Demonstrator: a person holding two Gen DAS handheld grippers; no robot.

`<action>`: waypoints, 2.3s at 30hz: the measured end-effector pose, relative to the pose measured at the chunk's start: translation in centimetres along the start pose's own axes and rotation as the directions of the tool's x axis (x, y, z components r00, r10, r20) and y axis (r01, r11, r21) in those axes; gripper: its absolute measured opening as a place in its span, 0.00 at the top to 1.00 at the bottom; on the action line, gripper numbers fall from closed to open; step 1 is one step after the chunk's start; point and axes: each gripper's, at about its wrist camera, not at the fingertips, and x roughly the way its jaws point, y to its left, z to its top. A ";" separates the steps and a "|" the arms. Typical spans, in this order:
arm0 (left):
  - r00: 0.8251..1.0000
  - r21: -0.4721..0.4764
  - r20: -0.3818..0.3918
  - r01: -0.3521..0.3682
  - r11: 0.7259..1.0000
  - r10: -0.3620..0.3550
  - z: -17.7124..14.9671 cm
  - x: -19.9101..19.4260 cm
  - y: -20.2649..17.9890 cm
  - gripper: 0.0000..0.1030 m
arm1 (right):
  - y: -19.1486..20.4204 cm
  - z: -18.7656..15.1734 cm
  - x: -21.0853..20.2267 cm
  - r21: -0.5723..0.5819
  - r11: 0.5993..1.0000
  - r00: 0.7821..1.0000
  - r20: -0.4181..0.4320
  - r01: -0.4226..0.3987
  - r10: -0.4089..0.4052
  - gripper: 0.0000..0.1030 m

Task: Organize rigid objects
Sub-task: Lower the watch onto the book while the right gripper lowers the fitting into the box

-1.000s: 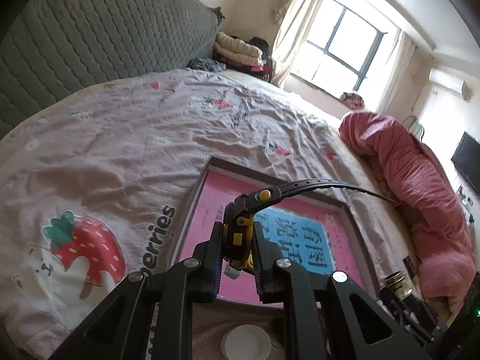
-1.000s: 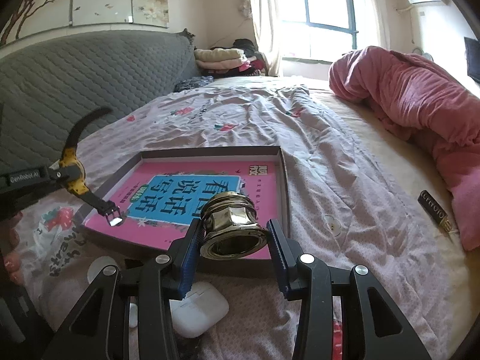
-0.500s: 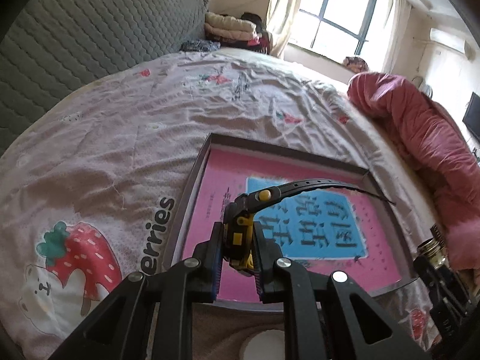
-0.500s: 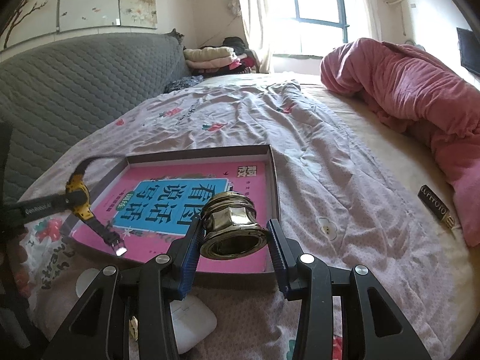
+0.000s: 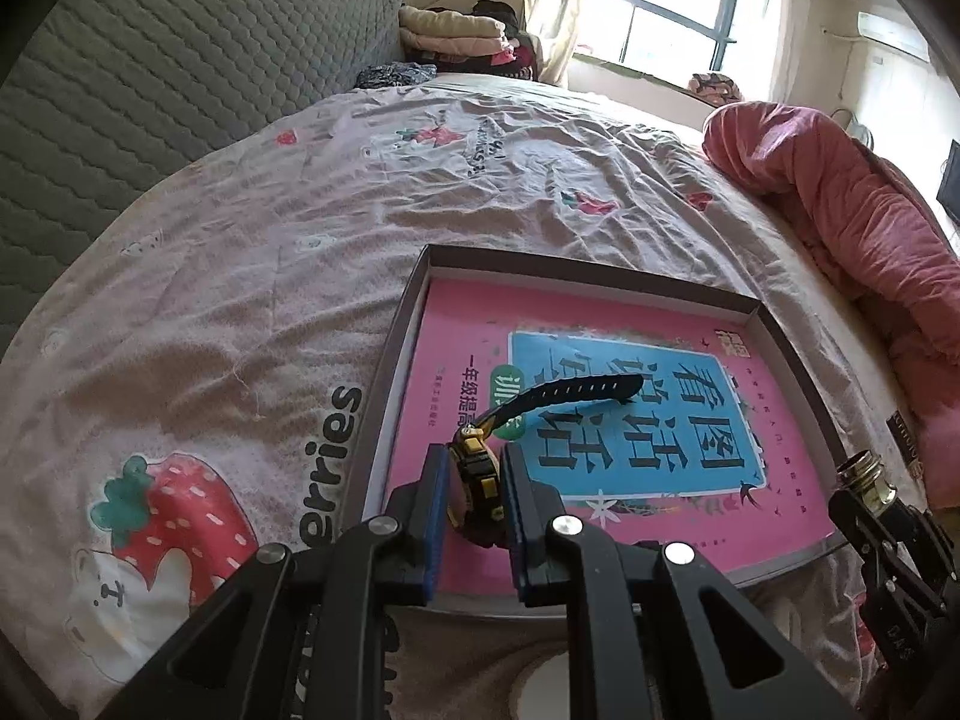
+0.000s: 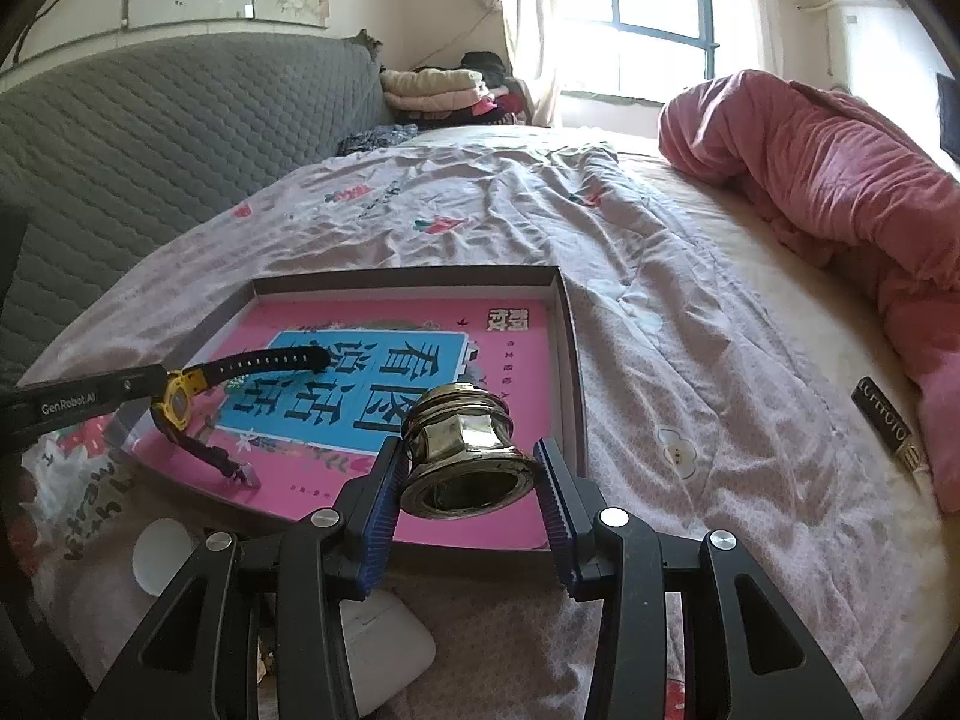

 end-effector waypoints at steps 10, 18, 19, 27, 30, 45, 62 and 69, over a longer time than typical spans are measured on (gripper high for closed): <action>1.000 0.012 -0.008 -0.001 1.000 0.001 -0.2 0.3 -0.2 0.83 | 0.2 0.1 2.1 -0.017 0.999 0.998 -0.064 0.029 -0.030 0.57; 1.000 0.014 -0.004 0.002 1.000 -0.002 -0.4 0.1 -0.2 0.83 | 0.7 0.1 3.0 -0.074 0.994 0.990 -0.114 0.080 -0.088 0.57; 1.000 0.013 -0.004 0.003 1.000 -0.003 -0.3 0.1 -0.2 0.83 | 0.7 0.2 3.0 -0.080 0.993 0.988 -0.121 0.090 -0.099 0.57; 1.000 0.018 -0.005 0.006 1.000 -0.006 -0.3 0.1 -0.1 0.83 | 0.5 0.3 3.0 -0.091 0.991 0.984 -0.138 0.097 -0.109 0.57; 1.000 0.017 -0.006 0.006 1.000 -0.006 -0.3 0.0 -0.1 0.83 | 0.6 0.5 3.1 -0.111 0.990 0.983 -0.151 0.091 -0.107 0.57; 1.000 0.030 0.001 0.004 1.000 -0.004 -0.4 -0.5 -0.2 0.83 | 0.3 1.0 4.2 -0.183 0.983 0.979 -0.190 0.036 -0.071 0.57; 1.000 0.023 -0.009 0.019 1.000 -0.018 -0.7 -0.7 -0.3 0.83 | 0.1 0.6 3.3 -0.142 0.990 0.988 -0.151 -0.010 -0.012 0.51; 1.000 0.017 -0.009 0.018 1.000 -0.017 -0.7 -0.8 -0.4 0.83 | -0.3 0.6 3.3 -0.121 0.992 0.990 -0.140 -0.021 0.004 0.49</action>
